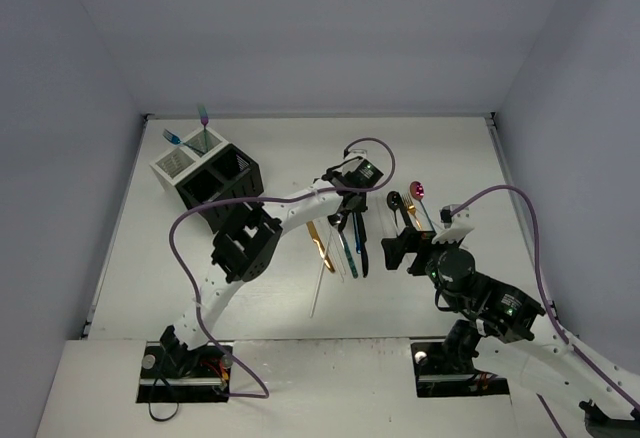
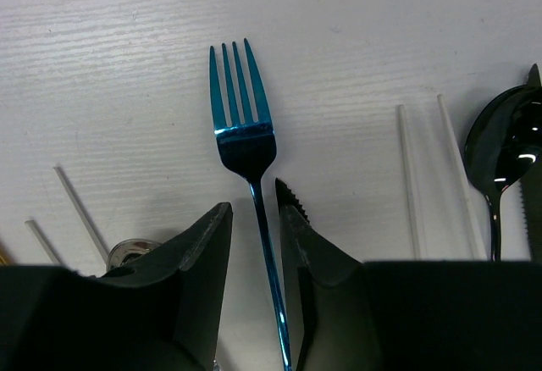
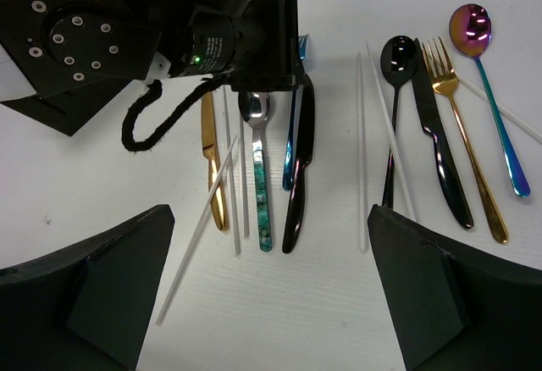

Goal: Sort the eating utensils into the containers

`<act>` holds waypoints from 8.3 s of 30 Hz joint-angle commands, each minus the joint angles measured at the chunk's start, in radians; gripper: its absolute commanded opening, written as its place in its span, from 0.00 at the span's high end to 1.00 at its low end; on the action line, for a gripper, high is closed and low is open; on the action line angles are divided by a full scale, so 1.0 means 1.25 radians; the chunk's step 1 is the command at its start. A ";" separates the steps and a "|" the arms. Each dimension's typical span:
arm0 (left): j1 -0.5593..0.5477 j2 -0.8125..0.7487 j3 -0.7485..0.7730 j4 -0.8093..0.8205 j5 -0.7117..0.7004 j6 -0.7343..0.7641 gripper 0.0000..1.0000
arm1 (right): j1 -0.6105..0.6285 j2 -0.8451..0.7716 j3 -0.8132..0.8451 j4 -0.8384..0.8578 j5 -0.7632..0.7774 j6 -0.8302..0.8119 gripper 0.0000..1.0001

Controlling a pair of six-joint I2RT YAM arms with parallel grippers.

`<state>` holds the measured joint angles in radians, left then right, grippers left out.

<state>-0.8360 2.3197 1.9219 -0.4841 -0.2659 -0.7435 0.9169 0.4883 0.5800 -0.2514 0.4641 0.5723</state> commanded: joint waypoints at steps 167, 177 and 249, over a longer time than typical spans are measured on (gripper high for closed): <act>0.322 -1.170 -0.764 0.416 0.548 0.153 0.28 | -0.141 0.629 0.464 0.174 -0.364 -0.441 1.00; 0.122 -1.072 -0.668 0.411 0.339 0.273 0.28 | 0.023 0.636 0.517 0.251 -0.406 -0.424 1.00; 0.634 -0.446 -0.179 0.376 0.047 0.641 0.60 | -0.055 0.399 0.147 0.278 -0.311 -0.273 0.30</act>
<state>-0.0509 1.8596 1.6879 -0.0719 -0.1963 0.1185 0.8769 1.0093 0.7729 0.0476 0.0456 0.1883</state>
